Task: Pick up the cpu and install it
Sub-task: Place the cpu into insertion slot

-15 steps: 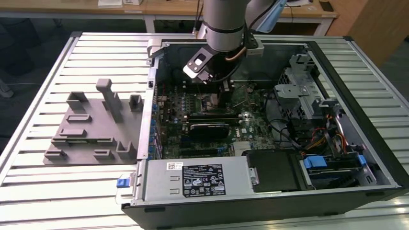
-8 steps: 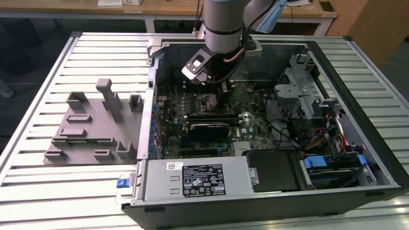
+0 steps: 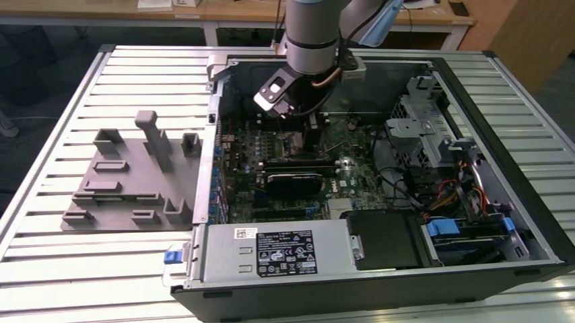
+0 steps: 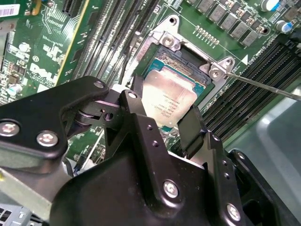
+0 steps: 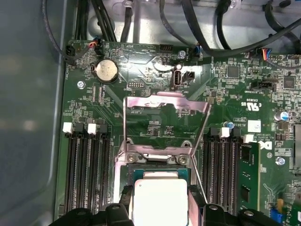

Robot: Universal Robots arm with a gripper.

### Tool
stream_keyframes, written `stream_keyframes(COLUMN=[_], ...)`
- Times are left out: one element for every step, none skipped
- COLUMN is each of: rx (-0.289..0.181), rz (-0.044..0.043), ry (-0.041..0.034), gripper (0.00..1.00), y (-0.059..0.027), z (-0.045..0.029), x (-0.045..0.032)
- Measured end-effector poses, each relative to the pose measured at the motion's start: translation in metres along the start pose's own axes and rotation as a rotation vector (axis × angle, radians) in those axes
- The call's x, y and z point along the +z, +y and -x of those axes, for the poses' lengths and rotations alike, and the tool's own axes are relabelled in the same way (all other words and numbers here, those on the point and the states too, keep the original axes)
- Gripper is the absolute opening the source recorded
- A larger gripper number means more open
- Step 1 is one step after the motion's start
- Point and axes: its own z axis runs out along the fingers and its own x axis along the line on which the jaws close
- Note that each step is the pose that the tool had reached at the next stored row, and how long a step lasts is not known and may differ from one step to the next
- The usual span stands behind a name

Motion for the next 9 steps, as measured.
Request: stream_keyframes(rx=[0.001,0.003,0.005,0.006,0.008,0.009,0.011,0.013,0.016], rz=[-0.0001,-0.0002,-0.0002,-0.0003,-0.0004,-0.0005,-0.0005,-0.0005,-0.0007], ry=[-0.0001,-0.0002,-0.0003,-0.0005,-0.0006,-0.0006,-0.0007,-0.0007,-0.0009], gripper=[0.54,0.54,0.54,0.54,0.54,0.54,0.54,0.54,0.54], y=[-0.0003,-0.0006,-0.0008,-0.0011,-0.0013,-0.0015,-0.0017,-0.002,-0.0021], z=[-0.0005,-0.0009,-0.0012,-0.0015,-0.0017,-0.0019,-0.0019,-0.002,-0.002], x=[0.0005,0.0012,0.0019,0.0026,0.0034,0.0043,0.0051,0.0058,0.0062])
